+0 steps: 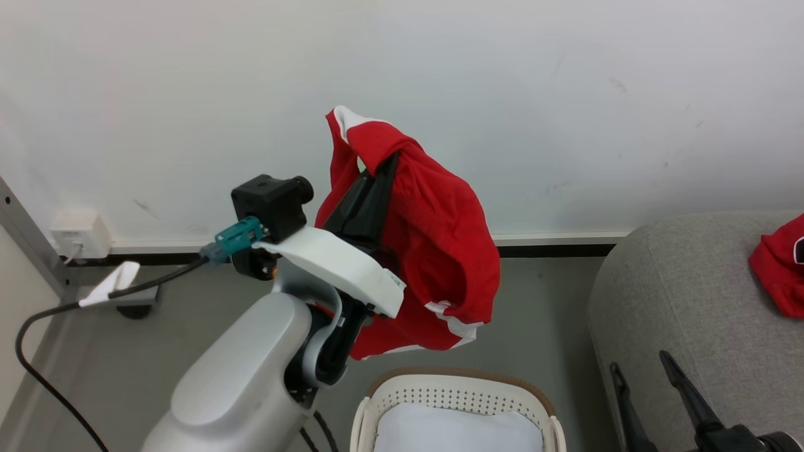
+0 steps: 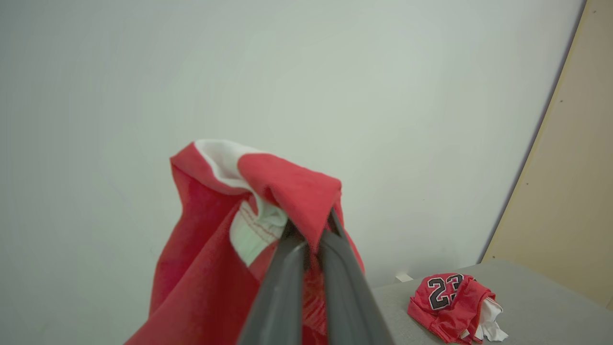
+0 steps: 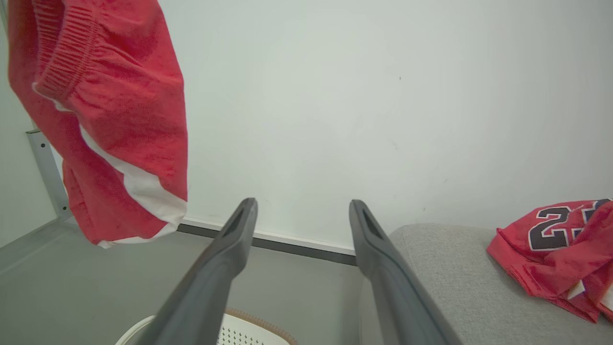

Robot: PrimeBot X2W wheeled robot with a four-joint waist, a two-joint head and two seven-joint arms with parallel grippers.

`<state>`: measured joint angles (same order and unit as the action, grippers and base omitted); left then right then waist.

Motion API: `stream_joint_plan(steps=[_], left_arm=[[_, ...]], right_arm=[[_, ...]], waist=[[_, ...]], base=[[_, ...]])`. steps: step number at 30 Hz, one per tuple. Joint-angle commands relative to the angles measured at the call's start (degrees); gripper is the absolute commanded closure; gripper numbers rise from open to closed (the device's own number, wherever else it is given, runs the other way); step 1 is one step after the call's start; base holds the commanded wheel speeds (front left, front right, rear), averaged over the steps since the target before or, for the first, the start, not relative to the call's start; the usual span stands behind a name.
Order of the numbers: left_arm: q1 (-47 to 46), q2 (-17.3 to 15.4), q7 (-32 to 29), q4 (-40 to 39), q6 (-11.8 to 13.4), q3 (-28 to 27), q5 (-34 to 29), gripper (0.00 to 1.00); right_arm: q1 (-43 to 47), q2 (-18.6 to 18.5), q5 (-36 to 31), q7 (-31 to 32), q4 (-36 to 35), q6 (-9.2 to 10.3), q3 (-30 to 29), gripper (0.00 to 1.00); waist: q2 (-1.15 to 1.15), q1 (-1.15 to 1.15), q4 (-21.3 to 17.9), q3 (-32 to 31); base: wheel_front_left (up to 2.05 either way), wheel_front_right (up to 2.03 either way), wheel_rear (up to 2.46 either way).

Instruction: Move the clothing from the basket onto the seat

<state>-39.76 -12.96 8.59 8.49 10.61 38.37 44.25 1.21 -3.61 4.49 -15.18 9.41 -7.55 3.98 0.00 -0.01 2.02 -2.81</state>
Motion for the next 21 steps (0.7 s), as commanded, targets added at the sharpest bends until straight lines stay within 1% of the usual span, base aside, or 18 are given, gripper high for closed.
stream_joint_plan(steps=[1,8,13,16,21], left_arm=[[0.69,-0.34,-0.04,-0.52,0.06,-0.04,-0.35,1.00],[1.33,-0.25,-0.37,-2.03,0.77,0.52,-0.44,1.00],[1.33,0.07,-0.56,-2.47,1.10,1.09,-0.62,1.00],[1.25,0.33,-0.71,-2.51,1.08,1.47,-0.63,1.00],[0.65,0.83,-1.00,-2.44,1.15,2.13,-0.81,1.00]], right_arm=[[-0.63,-0.51,-0.73,0.06,-0.49,0.13,0.62,0.00],[-3.38,-1.52,-0.85,0.06,-3.09,0.13,8.06,0.00],[-7.53,-1.27,-0.59,0.06,-3.87,0.13,13.15,0.00],[-10.75,-0.84,-1.03,0.06,-2.89,0.13,15.72,0.00],[-15.49,0.26,-3.18,0.06,0.22,0.13,17.15,0.00]], waist=[[0.00,0.01,-0.02,0.04],[0.00,0.01,-0.22,0.16],[0.00,0.01,-0.39,0.20],[0.00,0.01,-0.33,0.17],[0.00,0.01,0.22,0.23]], base=[[0.00,0.00,0.00],[0.00,0.00,0.00],[0.00,0.00,0.00],[0.00,0.00,0.00],[0.00,0.00,0.00]])
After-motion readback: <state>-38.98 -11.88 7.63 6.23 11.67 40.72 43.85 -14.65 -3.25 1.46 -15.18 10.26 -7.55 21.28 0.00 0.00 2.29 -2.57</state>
